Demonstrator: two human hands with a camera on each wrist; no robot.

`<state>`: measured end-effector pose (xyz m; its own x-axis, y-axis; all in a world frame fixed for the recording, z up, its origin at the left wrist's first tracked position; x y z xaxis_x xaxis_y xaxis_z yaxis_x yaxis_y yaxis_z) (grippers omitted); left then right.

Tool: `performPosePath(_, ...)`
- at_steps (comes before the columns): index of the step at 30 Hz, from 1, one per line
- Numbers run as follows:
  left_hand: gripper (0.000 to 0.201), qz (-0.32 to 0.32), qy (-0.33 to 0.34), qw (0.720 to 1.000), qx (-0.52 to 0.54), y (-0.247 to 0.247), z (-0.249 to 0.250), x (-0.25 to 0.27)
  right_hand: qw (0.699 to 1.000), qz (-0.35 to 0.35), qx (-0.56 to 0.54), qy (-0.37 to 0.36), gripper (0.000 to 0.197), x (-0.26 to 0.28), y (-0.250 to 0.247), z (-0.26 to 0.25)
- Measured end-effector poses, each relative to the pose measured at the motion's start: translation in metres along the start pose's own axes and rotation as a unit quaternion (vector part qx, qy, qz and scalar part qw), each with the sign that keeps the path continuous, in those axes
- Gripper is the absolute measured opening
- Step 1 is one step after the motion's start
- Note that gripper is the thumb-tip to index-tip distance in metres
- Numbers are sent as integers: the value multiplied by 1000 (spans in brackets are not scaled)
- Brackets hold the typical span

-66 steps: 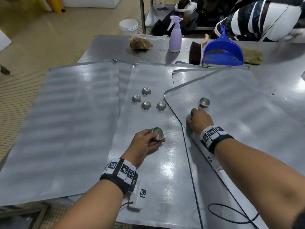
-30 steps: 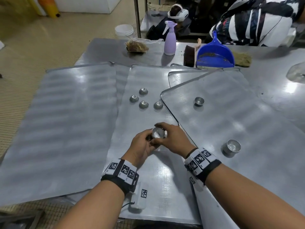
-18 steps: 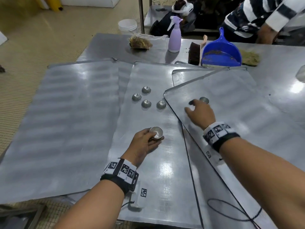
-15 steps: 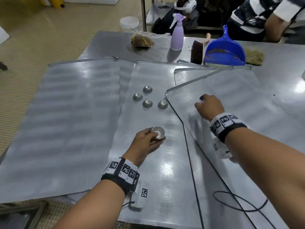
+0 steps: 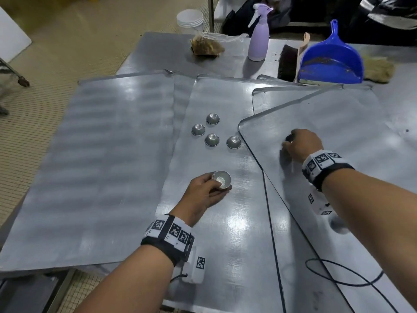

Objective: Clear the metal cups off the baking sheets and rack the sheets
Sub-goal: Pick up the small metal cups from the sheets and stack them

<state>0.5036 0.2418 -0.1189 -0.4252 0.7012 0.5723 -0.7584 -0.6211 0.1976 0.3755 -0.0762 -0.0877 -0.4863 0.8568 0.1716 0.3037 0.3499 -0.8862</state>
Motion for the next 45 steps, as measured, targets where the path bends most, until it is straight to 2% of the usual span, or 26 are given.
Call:
performPosePath(4, 29, 0, 2, 1000, 0, -3, 0, 1, 999, -13, -25, -42, 29, 39, 15, -35)
performPosePath(7, 27, 9, -1, 1000, 4, -7, -3, 4, 991, -27, -97, -84, 33, 76, 24, -68)
performPosePath(12, 28, 22, 1, 1000, 21, -14, -5, 14, 947, -67, -265, -167, 54, 145, 37, -122)
performPosePath(16, 30, 13, 5, 999, 52, -14, -5, 23, 927, -119, -292, -205, 54, 178, 56, -141)
performPosePath(21, 28, 13, 4, 996, 88, -14, -4, 35, 929, -134, -274, -208, 60, 189, 71, -145)
performPosePath(25, 29, 13, 10, 998, 63, -19, -6, 37, 930, -148, -261, -212, 67, 189, 80, -151)
performPosePath(27, 28, 8, 24, 998, 59, -24, -5, 35, 922, -168, -280, -210, 70, 190, 80, -154)
performPosePath(29, 23, 0, 37, 997, 73, -27, -2, 34, 911, -184, -312, -198, 66, 187, 74, -156)
performPosePath(31, 21, -6, 41, 996, 78, -29, 1, 34, 915, -172, -320, -173, 55, 174, 64, -151)
performPosePath(35, 28, 6, 28, 998, 49, -37, 2, 30, 964, -76, -217, -136, 45, 123, 42, -135)
performPosePath(37, 32, 3, 30, 998, 48, -41, 2, 28, 976, -54, -164, -132, 43, 97, 38, -134)
performPosePath(42, 34, 1, 31, 1000, 3, -52, 5, 26, 981, -110, -50, -155, 44, 49, 57, -140)
performPosePath(45, 31, 3, 31, 999, 15, -59, 6, 25, 976, -152, 12, -155, 56, 35, 74, -141)
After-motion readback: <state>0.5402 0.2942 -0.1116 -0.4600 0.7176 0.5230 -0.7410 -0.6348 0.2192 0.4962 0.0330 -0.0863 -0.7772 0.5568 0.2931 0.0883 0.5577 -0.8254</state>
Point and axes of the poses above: each hand's wrist, its own x-axis away from the middle knuckle, its own y-axis out of the palm, z = x × y, the point moved 9 cm from there along -x, towards the middle knuckle, and after that the axes turned 12 degrees about -x, right-handed, at the moved point
